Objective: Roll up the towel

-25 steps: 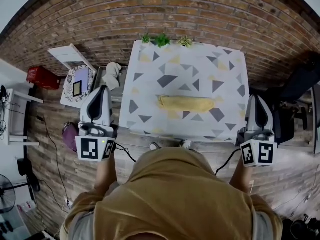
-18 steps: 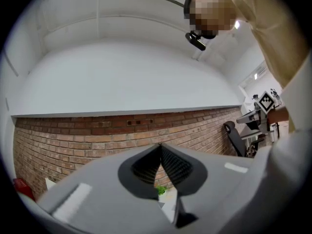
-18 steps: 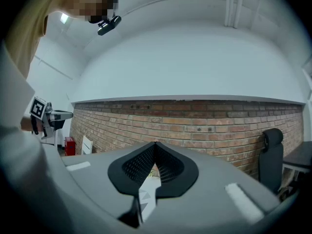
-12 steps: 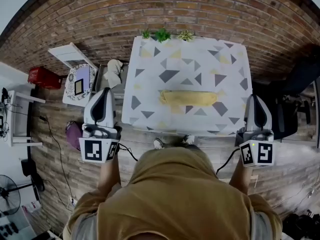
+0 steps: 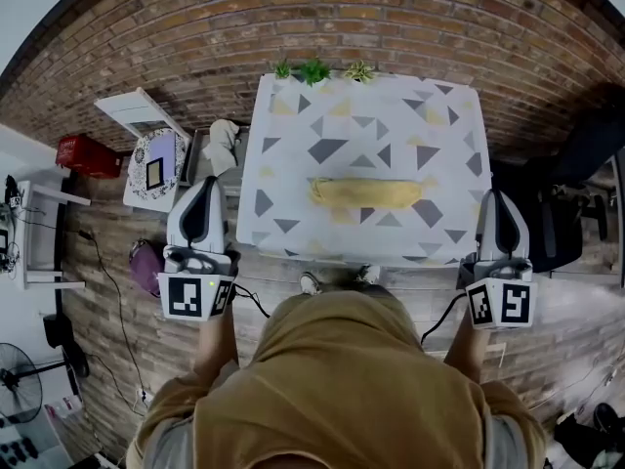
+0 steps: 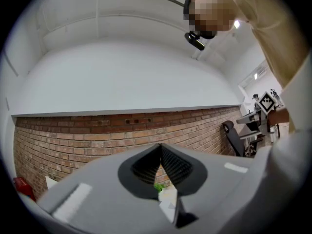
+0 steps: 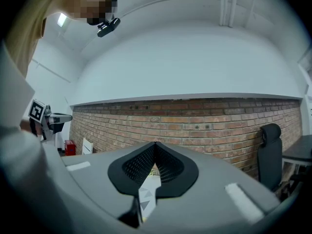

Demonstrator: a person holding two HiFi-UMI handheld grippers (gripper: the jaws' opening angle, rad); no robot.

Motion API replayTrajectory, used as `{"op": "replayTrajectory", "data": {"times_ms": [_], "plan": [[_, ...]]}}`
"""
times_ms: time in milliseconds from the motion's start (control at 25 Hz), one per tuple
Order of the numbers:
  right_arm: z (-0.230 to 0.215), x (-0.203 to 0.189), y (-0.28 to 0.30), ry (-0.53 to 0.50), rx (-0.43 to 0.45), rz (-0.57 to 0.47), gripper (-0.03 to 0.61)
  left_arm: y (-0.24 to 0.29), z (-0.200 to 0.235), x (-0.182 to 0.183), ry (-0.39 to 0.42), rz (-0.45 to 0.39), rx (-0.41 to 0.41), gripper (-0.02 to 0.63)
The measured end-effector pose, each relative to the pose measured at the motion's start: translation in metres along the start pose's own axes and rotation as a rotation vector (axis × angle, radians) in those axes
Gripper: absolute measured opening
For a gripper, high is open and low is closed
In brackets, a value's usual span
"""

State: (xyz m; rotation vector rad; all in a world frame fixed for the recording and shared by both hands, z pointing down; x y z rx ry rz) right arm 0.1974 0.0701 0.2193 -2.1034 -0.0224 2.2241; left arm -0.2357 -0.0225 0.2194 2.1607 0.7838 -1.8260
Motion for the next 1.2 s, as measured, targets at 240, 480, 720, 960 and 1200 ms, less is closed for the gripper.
{"op": "replayTrajectory", "data": {"times_ms": [240, 480, 720, 960, 1200], "plan": [[0.000, -0.002, -0.004, -0.019, 0.002, 0.008, 0.003, 0.002, -0.006, -0.001, -0.006, -0.005, -0.007, 0.063], [-0.003, -0.001, -0.007, -0.021, 0.001, 0.007, 0.003, 0.006, -0.012, -0.001, -0.011, -0.010, -0.020, 0.063], [-0.005, -0.003, -0.008, -0.018, 0.003, 0.011, 0.004, 0.010, -0.016, -0.002, -0.014, -0.012, -0.027, 0.063], [-0.009, -0.005, -0.007, -0.019, 0.002, 0.013, 0.003, 0.018, -0.021, -0.006, -0.020, -0.008, -0.040, 0.063], [-0.021, -0.007, -0.001, -0.018, -0.005, 0.019, 0.003, 0.036, -0.028, -0.006, -0.011, -0.016, -0.051, 0.063]]}}
Point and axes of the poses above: the fingertips, and each gripper's own axes: y forward along the fingers, z to its left, x out of its top, the point moved 6 cm from there along -y, backward along the fingers
